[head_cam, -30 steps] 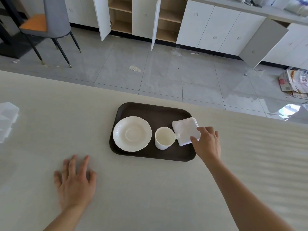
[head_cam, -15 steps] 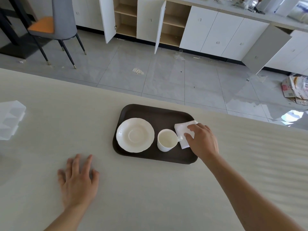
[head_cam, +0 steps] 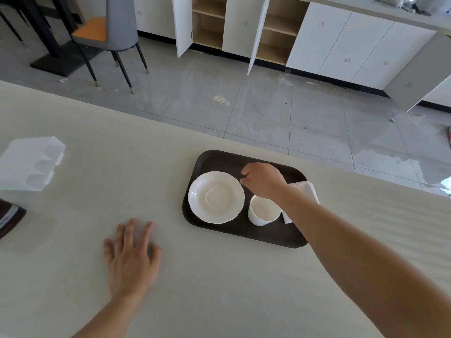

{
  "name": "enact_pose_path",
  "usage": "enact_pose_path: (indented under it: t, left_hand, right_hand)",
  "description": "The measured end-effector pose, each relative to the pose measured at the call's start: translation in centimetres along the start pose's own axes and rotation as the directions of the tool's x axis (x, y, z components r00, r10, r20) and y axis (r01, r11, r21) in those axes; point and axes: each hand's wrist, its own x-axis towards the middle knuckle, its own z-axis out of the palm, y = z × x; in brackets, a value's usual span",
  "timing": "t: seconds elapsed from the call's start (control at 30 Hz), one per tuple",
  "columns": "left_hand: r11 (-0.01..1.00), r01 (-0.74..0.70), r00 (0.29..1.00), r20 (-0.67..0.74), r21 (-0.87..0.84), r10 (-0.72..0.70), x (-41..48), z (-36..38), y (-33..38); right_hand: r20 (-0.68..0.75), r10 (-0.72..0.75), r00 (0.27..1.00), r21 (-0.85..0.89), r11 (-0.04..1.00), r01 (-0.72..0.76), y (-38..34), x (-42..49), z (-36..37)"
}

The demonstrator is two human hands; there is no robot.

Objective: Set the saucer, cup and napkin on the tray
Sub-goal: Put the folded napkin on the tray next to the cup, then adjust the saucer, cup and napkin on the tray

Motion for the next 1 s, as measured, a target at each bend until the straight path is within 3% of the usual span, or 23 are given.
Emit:
enact_pose_path:
  t: [0.13,0.5,1.0]
  left_hand:
    - [1.000,-0.007,1.000,-0.012,-0.001,0.007,0.0,-0.1,0.0]
    - [1.000,0.003,1.000,0.013,-0.001,-0.003,0.0,-0.3,0.2]
    - [1.000,0.014,0.999,0.029,0.007,-0.014,0.1,-0.4,0.3]
  right_hand:
    - [0.071,-0.029,0.997,-0.024,0.999,0.031,-0.8,2.1,0.7]
    - [0.101,-0.013,0.995,0.046,0.999,0.008,-1.0,4.1,2.1]
    - [0.028,0.105,0.994,0.221,0.969,-0.108,0.9,6.5,3.0]
